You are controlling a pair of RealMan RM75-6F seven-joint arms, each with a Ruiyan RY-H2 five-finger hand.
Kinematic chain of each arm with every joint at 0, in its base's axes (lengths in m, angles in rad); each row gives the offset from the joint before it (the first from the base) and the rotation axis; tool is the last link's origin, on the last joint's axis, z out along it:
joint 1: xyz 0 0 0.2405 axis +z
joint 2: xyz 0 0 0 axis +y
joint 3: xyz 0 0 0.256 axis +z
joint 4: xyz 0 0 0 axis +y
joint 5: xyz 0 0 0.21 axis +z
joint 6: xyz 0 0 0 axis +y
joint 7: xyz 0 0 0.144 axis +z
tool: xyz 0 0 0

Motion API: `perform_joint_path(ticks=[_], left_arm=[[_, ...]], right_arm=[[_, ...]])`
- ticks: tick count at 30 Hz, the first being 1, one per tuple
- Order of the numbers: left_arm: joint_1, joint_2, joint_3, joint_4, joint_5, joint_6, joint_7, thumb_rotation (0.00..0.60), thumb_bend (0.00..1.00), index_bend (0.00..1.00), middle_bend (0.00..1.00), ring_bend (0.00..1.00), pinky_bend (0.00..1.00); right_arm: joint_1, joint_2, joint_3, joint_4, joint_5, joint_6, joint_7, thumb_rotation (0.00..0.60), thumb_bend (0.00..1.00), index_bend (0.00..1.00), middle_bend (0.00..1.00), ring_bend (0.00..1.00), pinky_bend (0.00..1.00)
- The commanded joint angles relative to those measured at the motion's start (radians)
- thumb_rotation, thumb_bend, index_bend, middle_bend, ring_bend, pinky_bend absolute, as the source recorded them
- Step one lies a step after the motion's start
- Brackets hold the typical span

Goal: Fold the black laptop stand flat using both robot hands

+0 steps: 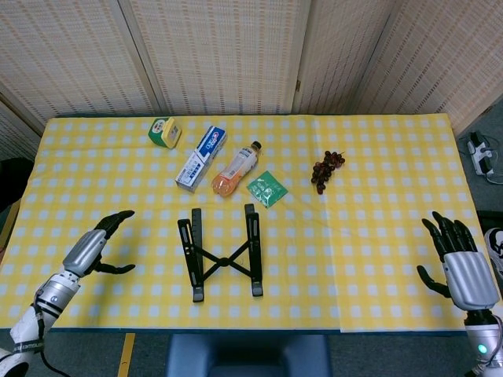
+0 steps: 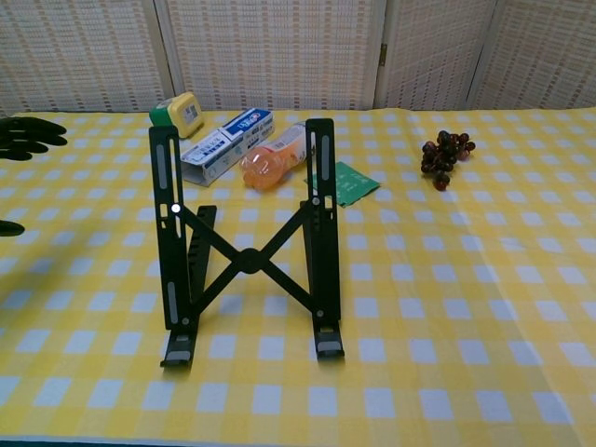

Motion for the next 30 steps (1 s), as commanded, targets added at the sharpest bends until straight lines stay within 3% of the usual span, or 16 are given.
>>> perform_joint_path(ticks=[1,8,16,23,30], left_arm=[[-0.101,-0.034,-0.008,0.047,0.020,-0.105,-0.182,0.600,0.20,0.07,0.10,0.07,0.03],[-0.208,-0.080,0.018,0.102,0.082,-0.175,-0.485,0.600,0.20,0.11,0.15,0.14,0.07],[-0.285,-0.124,0.073,0.139,0.151,-0.173,-0.705,0.600,0.20,0.17,0.25,0.22,0.12],[-0.338,-0.160,0.125,0.184,0.216,-0.108,-0.890,0.600,0.20,0.26,0.33,0.29,0.17],[-0.359,-0.168,0.168,0.215,0.254,-0.023,-0.970,0.600,0.20,0.36,0.41,0.35,0.21]], right_arm=[[0.002,-0.002,0.000,0.001,0.000,-0.002,0.000,0.600,0.36,0.00,0.00,0.00,0.00],[0.014,-0.011,-0.006,0.009,0.004,-0.032,0.016,0.600,0.36,0.00,0.00,0.00,0.00],[0.053,-0.025,-0.021,0.021,-0.012,-0.104,0.081,0.600,0.36,0.00,0.00,0.00,0.00],[0.140,-0.040,-0.043,0.039,-0.072,-0.228,0.276,0.600,0.36,0.00,0.00,0.01,0.00],[0.242,-0.077,-0.060,0.061,-0.135,-0.333,0.450,0.600,0.36,0.00,0.00,0.02,0.00]])
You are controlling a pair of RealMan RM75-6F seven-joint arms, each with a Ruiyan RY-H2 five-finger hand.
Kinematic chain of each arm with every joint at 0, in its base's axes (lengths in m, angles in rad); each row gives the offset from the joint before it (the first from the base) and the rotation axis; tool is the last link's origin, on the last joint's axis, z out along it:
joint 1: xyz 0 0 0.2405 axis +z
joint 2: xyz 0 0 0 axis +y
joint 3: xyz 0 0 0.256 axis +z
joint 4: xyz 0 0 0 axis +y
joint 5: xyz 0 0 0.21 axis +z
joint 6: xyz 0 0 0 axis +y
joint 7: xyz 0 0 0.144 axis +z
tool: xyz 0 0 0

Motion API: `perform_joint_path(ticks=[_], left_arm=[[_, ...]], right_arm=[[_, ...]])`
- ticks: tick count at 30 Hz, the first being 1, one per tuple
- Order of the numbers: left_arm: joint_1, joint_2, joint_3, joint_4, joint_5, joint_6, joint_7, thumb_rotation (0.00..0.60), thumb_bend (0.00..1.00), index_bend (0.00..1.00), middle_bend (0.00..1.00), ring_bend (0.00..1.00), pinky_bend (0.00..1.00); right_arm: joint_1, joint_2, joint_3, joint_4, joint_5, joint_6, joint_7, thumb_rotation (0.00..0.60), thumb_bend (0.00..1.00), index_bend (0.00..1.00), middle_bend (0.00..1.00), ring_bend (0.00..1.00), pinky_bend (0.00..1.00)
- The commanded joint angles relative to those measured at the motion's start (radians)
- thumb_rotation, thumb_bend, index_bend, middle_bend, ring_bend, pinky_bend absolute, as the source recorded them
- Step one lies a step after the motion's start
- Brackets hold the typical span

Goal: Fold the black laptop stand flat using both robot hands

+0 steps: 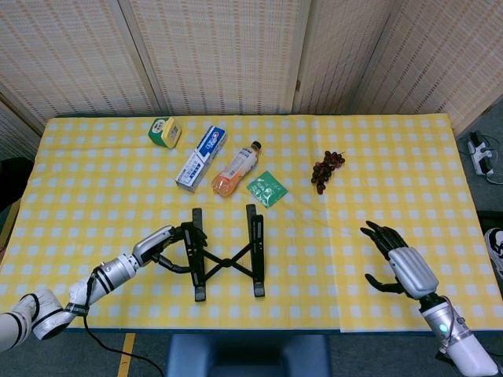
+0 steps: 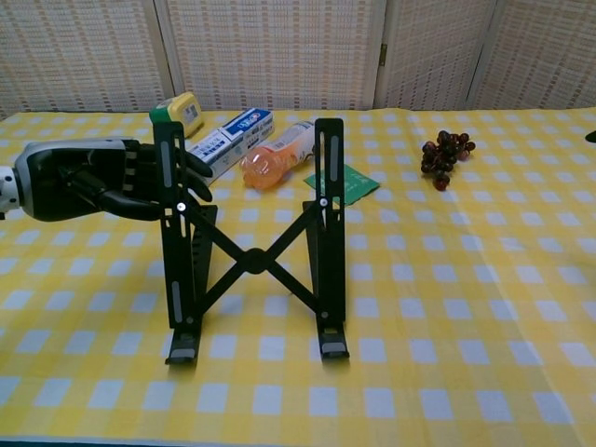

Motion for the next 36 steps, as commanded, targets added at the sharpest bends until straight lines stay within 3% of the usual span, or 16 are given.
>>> perform_joint_path(ticks=[1,5,10,18,26,36], left_arm=[[-0.012,-0.003,0.022,0.013,0.016,0.032,-0.025,0.600,0.20,0.37,0.41,0.35,0.21],[-0.019,0.004,0.046,0.016,0.031,0.072,-0.037,0.600,0.20,0.41,0.44,0.36,0.21],[-0.022,0.015,0.075,0.015,0.047,0.117,-0.042,0.600,0.20,0.44,0.46,0.38,0.23],[-0.018,0.039,0.112,0.003,0.067,0.183,-0.029,0.600,0.20,0.47,0.48,0.40,0.23],[-0.011,0.072,0.160,-0.026,0.111,0.253,-0.004,0.600,0.20,0.49,0.50,0.40,0.23],[-0.013,0.092,0.195,-0.062,0.129,0.285,0.045,0.600,0.20,0.49,0.50,0.41,0.23]], right_arm=[[0.068,-0.030,-0.015,0.016,-0.044,-0.069,0.110,0.600,0.36,0.00,0.00,0.02,0.00],[0.136,-0.065,-0.037,0.032,-0.085,-0.123,0.295,0.600,0.36,0.00,0.00,0.03,0.00],[0.202,-0.128,-0.042,0.085,-0.132,-0.106,0.540,0.600,0.36,0.00,0.00,0.05,0.00],[0.304,-0.234,-0.027,0.162,-0.144,-0.105,0.807,0.600,0.36,0.00,0.02,0.07,0.00],[0.385,-0.313,-0.028,0.213,-0.150,-0.101,0.959,0.600,0.36,0.00,0.05,0.10,0.00],[0.448,-0.401,-0.032,0.270,-0.127,-0.114,1.030,0.600,0.36,0.03,0.13,0.18,0.00]])
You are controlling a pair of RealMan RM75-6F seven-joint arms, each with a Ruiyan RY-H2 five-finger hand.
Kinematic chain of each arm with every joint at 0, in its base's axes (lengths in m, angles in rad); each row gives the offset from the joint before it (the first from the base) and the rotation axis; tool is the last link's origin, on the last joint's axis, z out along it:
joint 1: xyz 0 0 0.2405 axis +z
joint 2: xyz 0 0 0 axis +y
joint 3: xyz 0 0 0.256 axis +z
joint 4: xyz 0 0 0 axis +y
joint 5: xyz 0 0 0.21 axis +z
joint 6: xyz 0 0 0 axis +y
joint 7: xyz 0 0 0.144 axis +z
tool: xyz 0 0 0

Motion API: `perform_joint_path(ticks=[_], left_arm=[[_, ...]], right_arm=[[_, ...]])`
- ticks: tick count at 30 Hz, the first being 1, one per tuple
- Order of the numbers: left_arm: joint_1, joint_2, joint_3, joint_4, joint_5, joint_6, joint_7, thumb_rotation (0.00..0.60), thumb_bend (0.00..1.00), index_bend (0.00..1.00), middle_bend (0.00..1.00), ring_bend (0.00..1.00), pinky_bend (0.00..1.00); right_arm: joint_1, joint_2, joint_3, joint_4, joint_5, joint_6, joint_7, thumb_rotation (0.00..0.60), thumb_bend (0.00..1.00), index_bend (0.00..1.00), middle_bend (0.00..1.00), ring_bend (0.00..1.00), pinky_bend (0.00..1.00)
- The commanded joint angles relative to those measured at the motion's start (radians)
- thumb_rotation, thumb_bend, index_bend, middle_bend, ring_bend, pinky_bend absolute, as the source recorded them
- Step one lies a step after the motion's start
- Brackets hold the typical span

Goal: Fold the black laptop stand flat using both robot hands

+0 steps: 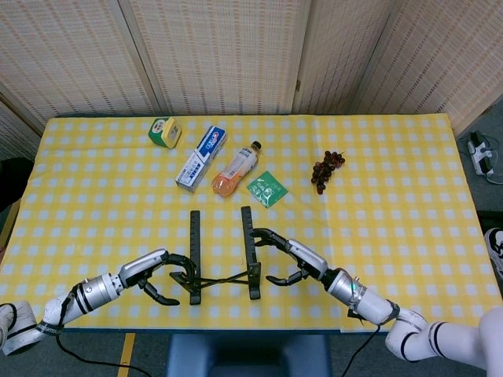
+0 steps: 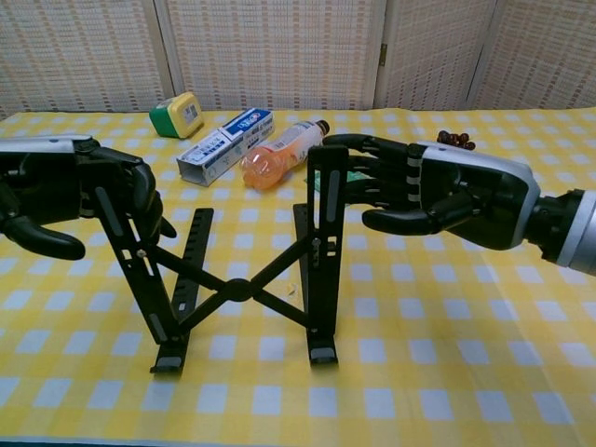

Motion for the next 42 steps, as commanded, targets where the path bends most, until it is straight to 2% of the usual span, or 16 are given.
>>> perform_joint_path(ticks=[1,6,13,20,29,34,42], left_arm=[[-0.001,0.005,0.005,-0.010,-0.002,0.004,0.013,0.600,0.20,0.49,0.50,0.41,0.23],[-0.001,0.012,0.009,-0.026,-0.015,0.000,0.047,0.600,0.20,0.49,0.50,0.41,0.23],[0.012,0.013,0.001,-0.043,-0.056,-0.009,0.094,0.600,0.20,0.48,0.50,0.40,0.24],[0.023,0.013,-0.008,-0.056,-0.083,-0.015,0.129,0.600,0.20,0.48,0.50,0.40,0.24],[0.026,0.011,-0.016,-0.066,-0.094,-0.024,0.159,0.600,0.20,0.48,0.50,0.40,0.24],[0.026,0.012,-0.022,-0.073,-0.103,-0.031,0.167,0.600,0.20,0.48,0.50,0.40,0.24],[0.027,0.011,-0.032,-0.077,-0.115,-0.041,0.170,0.600,0.20,0.48,0.50,0.40,0.24]], right_arm=[[0.019,-0.026,-0.005,0.019,0.001,0.003,0.027,0.600,0.36,0.04,0.14,0.19,0.00],[0.045,-0.053,-0.020,0.033,-0.009,0.012,0.073,0.600,0.36,0.09,0.18,0.22,0.03],[0.071,-0.070,-0.071,0.043,-0.030,0.021,0.170,0.600,0.36,0.12,0.19,0.24,0.05],[0.078,-0.069,-0.128,0.052,-0.053,0.058,0.266,0.600,0.36,0.12,0.20,0.24,0.05],[0.072,-0.079,-0.183,0.051,-0.069,0.102,0.321,0.600,0.36,0.12,0.19,0.24,0.05],[0.064,-0.080,-0.199,0.043,-0.057,0.113,0.339,0.600,0.36,0.12,0.19,0.24,0.05],[0.059,-0.077,-0.222,0.036,-0.030,0.111,0.435,0.600,0.36,0.12,0.19,0.24,0.06]])
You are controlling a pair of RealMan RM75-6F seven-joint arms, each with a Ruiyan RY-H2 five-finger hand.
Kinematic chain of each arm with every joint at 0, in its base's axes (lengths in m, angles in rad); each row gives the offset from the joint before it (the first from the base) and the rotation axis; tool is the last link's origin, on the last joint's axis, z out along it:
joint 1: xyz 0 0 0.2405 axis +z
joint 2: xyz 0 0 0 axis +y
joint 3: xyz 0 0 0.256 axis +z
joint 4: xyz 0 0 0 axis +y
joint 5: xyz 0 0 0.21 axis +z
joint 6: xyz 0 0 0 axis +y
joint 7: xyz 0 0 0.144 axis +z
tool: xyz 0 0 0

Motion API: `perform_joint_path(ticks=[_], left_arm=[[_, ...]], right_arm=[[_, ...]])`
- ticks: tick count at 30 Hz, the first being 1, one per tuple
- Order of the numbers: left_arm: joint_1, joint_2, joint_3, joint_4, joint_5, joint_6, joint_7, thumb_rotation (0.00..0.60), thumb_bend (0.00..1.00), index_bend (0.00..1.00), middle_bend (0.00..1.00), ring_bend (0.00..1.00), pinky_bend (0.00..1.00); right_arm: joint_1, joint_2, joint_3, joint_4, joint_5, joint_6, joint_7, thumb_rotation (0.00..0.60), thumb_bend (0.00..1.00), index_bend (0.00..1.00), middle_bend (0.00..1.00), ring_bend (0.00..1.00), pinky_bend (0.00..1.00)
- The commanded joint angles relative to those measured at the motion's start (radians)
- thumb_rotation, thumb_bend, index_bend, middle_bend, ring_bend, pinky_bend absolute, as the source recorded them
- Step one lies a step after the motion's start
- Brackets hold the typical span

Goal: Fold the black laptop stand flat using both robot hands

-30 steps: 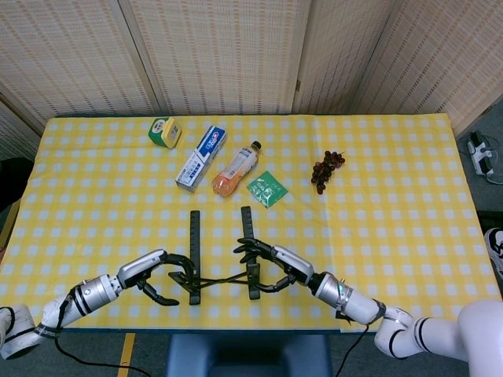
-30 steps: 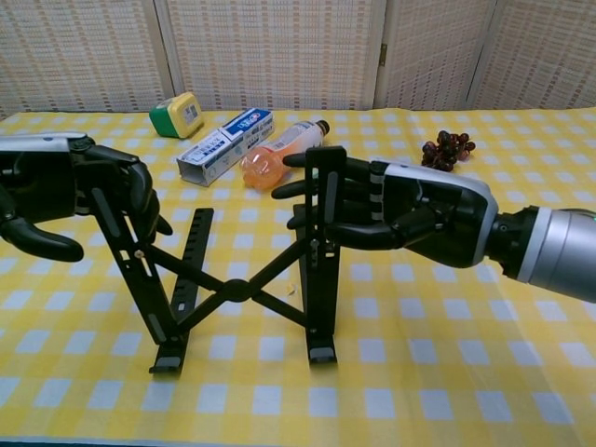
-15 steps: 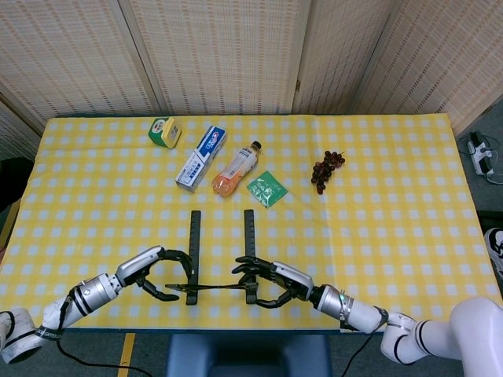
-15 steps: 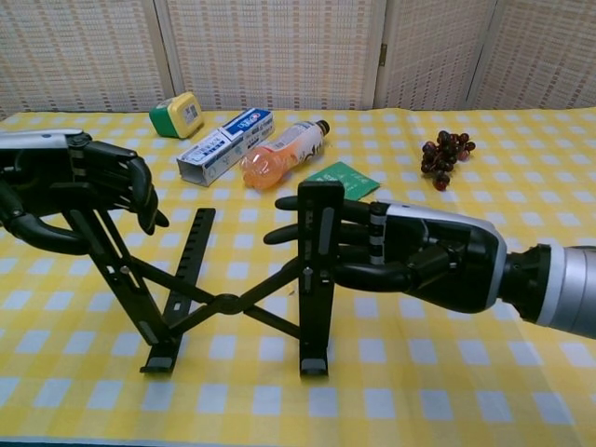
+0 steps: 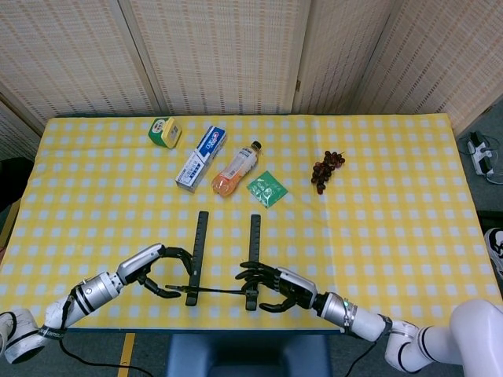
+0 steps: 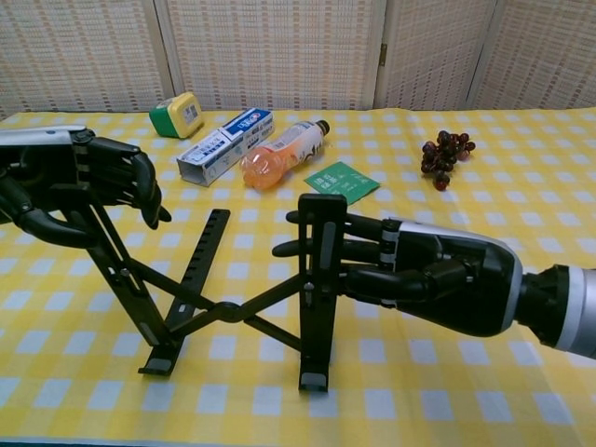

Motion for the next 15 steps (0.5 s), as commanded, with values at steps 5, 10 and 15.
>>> perform_joint_path(ticks=[5,10,15], left_arm=[[0.001,-0.002,-0.005,-0.001,-0.005,-0.007,0.002,0.600,0.20,0.48,0.50,0.40,0.24],[0.000,-0.004,-0.007,-0.001,-0.007,-0.014,0.003,0.600,0.20,0.47,0.50,0.40,0.24],[-0.001,-0.006,-0.010,-0.001,-0.009,-0.020,0.002,0.600,0.20,0.47,0.50,0.40,0.24]], right_arm=[[-0.010,-0.005,-0.023,-0.001,0.013,0.001,0.055,0.600,0.36,0.12,0.19,0.23,0.05],[-0.014,-0.012,-0.035,-0.005,0.014,-0.002,0.084,0.600,0.36,0.12,0.19,0.22,0.05],[-0.020,-0.016,-0.052,-0.015,0.019,-0.008,0.126,0.600,0.36,0.12,0.19,0.21,0.05]])
